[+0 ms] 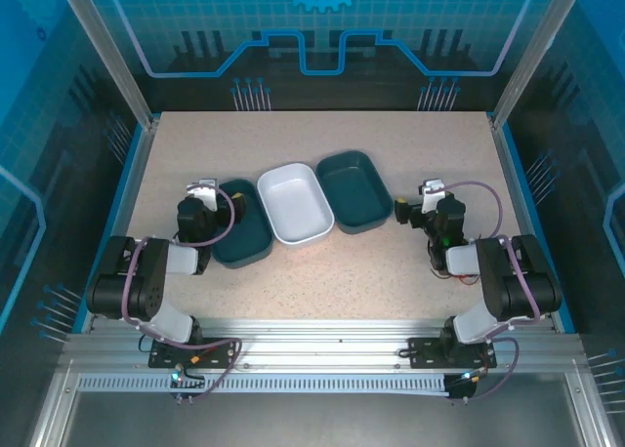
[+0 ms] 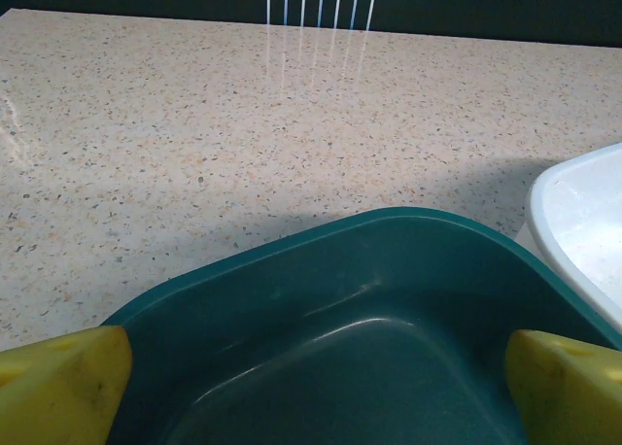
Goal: Untangle the cables
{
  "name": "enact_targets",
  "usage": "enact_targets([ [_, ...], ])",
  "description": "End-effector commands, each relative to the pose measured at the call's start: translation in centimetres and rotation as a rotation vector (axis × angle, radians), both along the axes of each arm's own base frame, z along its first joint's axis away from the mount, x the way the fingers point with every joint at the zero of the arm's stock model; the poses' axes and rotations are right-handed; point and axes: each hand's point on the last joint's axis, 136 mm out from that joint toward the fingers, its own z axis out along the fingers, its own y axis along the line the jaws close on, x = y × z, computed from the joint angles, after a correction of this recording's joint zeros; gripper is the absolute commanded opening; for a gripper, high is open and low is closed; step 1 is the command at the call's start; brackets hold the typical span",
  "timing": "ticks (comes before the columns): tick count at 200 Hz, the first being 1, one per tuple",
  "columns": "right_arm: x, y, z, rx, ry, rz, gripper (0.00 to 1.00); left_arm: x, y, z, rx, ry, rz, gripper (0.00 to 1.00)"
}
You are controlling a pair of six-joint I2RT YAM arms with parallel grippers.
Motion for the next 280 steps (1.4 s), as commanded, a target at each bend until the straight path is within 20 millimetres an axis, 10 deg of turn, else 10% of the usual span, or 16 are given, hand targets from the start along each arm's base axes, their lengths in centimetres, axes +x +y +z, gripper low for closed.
enact_targets([
  [1,0.61,-0.02,1.15,-0.013,-0.032,-0.009,1.00,0.31,-0.39,0.50,0.004,-0.014,-0.020,0.99],
  [280,0.62,-0.15,1.16,0.003,-0.031,-0.006,1.00,0.34,-0.42,0.51,0.004,-0.014,-0.022,0.99],
])
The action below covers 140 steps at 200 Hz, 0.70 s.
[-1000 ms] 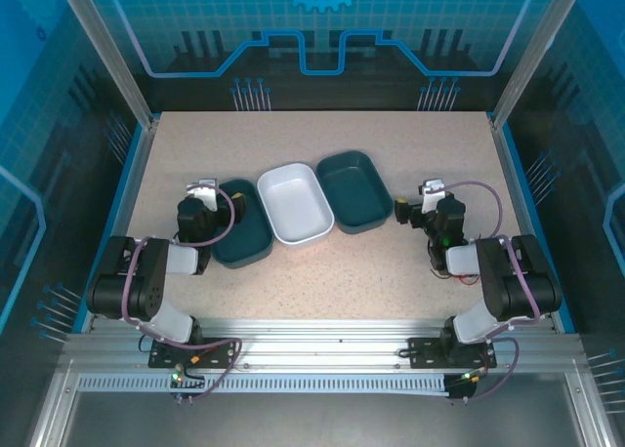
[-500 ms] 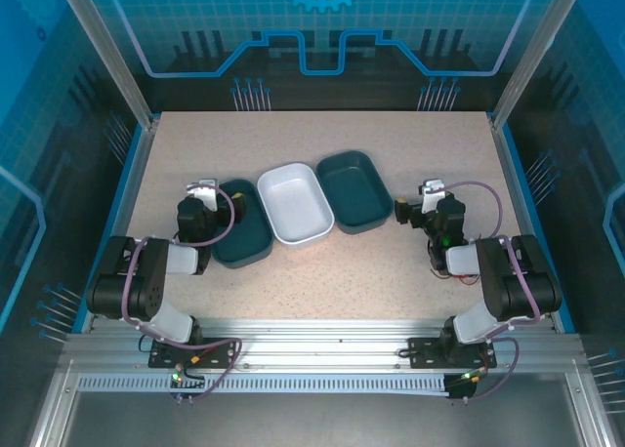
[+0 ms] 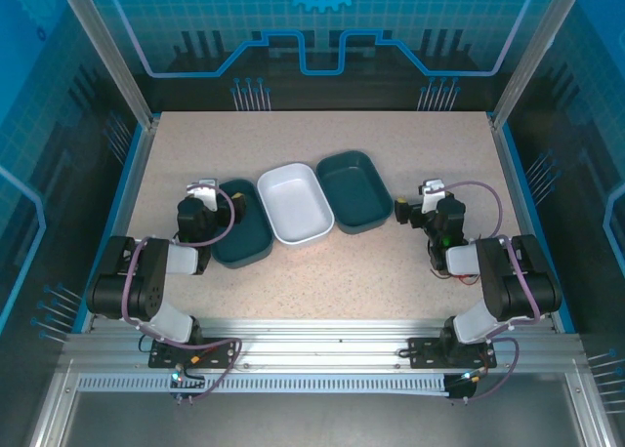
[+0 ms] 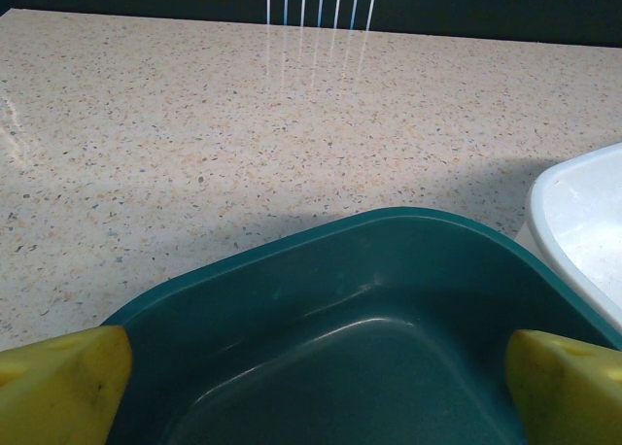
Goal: Untangle the cables
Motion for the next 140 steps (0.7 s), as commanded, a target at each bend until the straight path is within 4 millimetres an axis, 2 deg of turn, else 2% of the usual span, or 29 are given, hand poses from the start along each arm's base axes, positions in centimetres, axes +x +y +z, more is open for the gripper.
enact_targets([
  [1,0.6,-0.2,1.1,0.002,-0.031,-0.007,1.00,0.3,-0.4,0.5,0.004,-0.015,-0.021,0.99],
  [28,0.6,-0.2,1.1,0.001,-0.031,-0.009,1.00,0.3,-0.4,0.5,0.003,-0.016,-0.019,0.99],
  [51,0.6,-0.1,1.2,0.000,-0.030,-0.002,1.00,-0.2,-0.3,1.2,0.002,-0.050,-0.012,0.99],
  [95,0.0,-0.8,2.7,0.000,-0.057,-0.043,1.00,-1.5,0.2,4.1,0.004,-0.090,0.015,0.99],
  [140,-1.5,-2.5,6.3,0.017,-0.079,-0.150,1.00,-2.9,0.5,8.6,-0.054,-0.175,0.053,0.99],
])
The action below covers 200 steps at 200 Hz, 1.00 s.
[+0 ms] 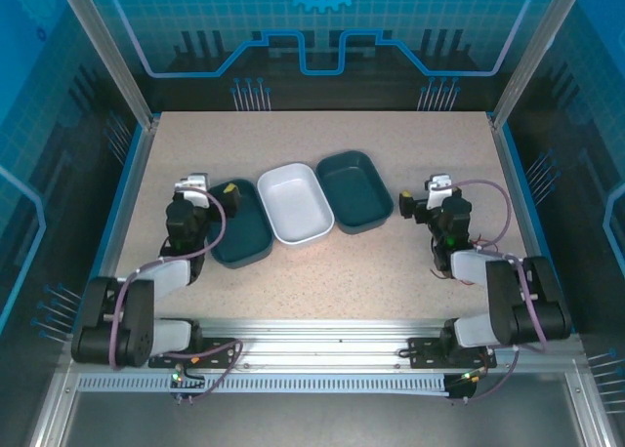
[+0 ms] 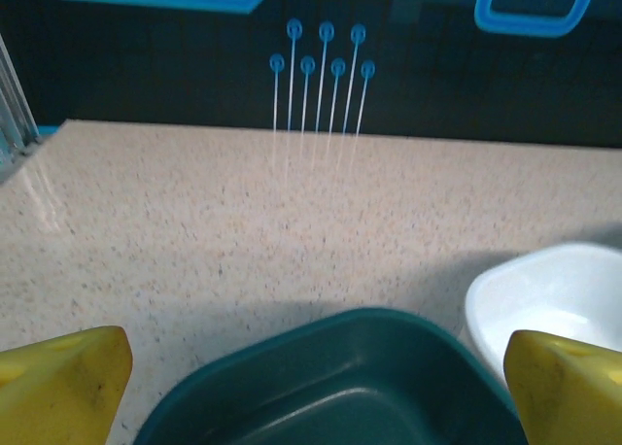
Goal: Untangle the cables
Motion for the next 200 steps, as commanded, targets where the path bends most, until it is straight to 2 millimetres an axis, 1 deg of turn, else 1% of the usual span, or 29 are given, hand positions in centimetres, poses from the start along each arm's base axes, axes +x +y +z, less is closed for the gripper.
enact_targets([
  [1,-0.9,-1.6,1.5,0.024,0.016,-0.099,1.00,-1.1,0.2,1.3,-0.054,-0.007,0.026,0.99],
  [10,-1.4,-2.1,2.1,0.035,0.028,-0.131,1.00,-1.3,0.3,2.1,-0.079,-0.011,0.037,0.99],
  [31,-3.0,-3.8,2.8,0.084,0.101,-0.251,1.00,-2.2,0.6,3.5,-0.140,-0.007,0.066,0.99],
  [61,-6.6,-6.6,3.2,0.148,0.240,-0.450,1.00,-3.5,0.4,5.3,-0.258,0.021,0.080,0.99],
  [62,-7.1,-6.7,2.7,0.148,0.272,-0.463,1.00,-3.5,0.3,5.4,-0.262,0.020,0.079,0.99],
  [80,-10.4,-8.2,2.2,0.211,0.389,-0.606,1.00,-4.3,-0.7,5.8,-0.308,0.061,0.041,0.99],
  [96,-13.7,-9.3,1.5,0.267,0.487,-0.723,0.94,-5.0,-1.8,6.0,-0.335,0.089,0.012,0.99],
  [110,-16.0,-9.6,0.6,0.322,0.554,-0.780,0.91,-5.7,-3.0,5.9,-0.338,0.103,-0.024,0.99],
  [122,-17.2,-9.2,-0.3,0.383,0.597,-0.781,0.88,-6.2,-4.0,5.5,-0.340,0.118,-0.044,0.99],
  [143,-18.5,-8.3,-2.2,0.473,0.662,-0.773,0.84,-6.6,-5.8,5.0,-0.371,0.147,-0.086,0.99],
  [158,-18.9,-7.8,-3.5,0.499,0.699,-0.769,0.81,-6.6,-6.3,4.9,-0.398,0.163,-0.098,0.99],
  [180,-18.4,-7.3,-4.7,0.514,0.745,-0.739,0.75,-6.5,-6.4,5.2,-0.409,0.159,-0.098,0.99],
  [200,-17.6,-7.1,-5.4,0.510,0.782,-0.724,0.71,-6.4,-6.4,5.4,-0.404,0.153,-0.100,0.99],
])
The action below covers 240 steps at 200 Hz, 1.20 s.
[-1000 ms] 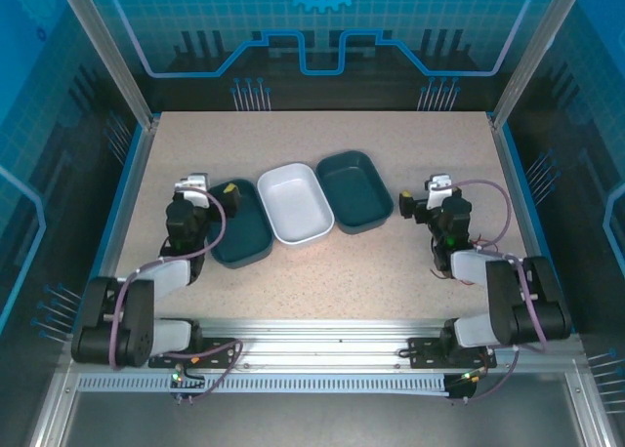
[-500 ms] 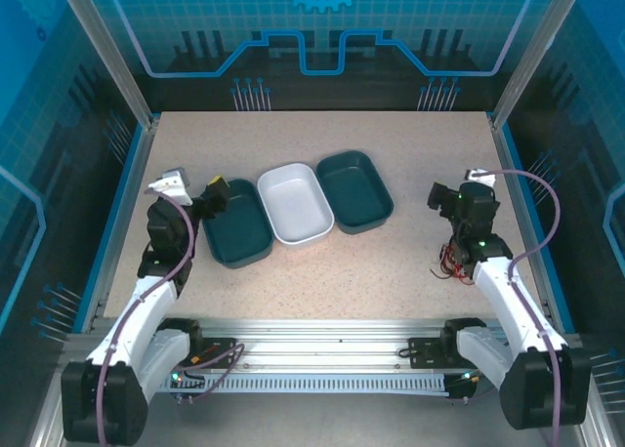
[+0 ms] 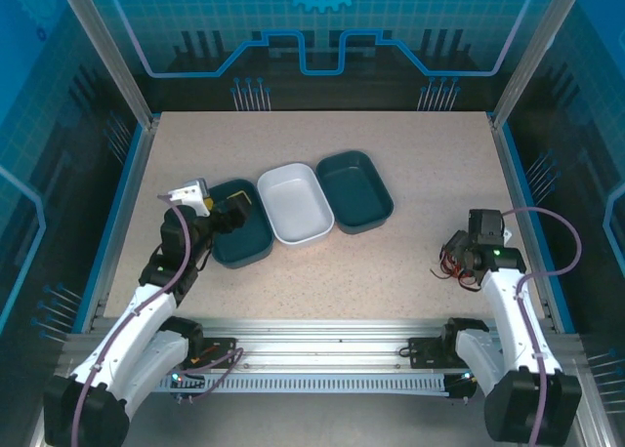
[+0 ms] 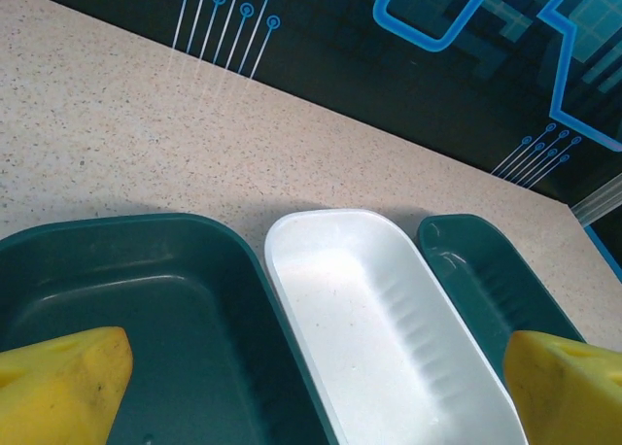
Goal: Untangle the cables
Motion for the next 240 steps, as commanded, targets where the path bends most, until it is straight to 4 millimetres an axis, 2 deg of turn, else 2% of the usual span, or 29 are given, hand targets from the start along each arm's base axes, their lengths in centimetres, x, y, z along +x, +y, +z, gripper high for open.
enact_targets([
  [1,0.2,0.7,-1.1,0.066,0.042,0.000,0.71,0.1,-0.4,1.0,-0.025,-0.008,-0.011,0.99],
  [34,2.0,0.7,-1.9,0.075,0.061,0.039,0.58,0.2,-0.9,0.8,-0.037,-0.004,-0.032,0.99],
  [81,4.9,1.1,-2.3,0.088,0.062,0.114,0.28,0.4,-1.5,0.4,-0.036,0.033,-0.063,0.99],
  [100,5.4,1.7,-2.7,0.114,0.070,0.148,0.18,0.5,-1.7,0.2,-0.036,0.052,-0.073,0.99],
  [133,5.8,3.1,-2.9,0.169,0.059,0.198,0.07,0.8,-2.8,0.5,-0.026,0.053,-0.117,0.99],
  [176,6.1,6.7,-1.4,0.231,0.024,0.298,0.00,1.0,-5.7,1.3,0.016,0.027,-0.198,0.99],
  [211,6.0,9.6,1.3,0.248,-0.020,0.382,0.00,0.9,-8.2,2.3,0.033,-0.029,-0.268,0.99],
  [240,6.0,11.2,3.5,0.243,-0.058,0.431,0.00,0.8,-9.8,2.7,0.050,-0.049,-0.308,0.99],
])
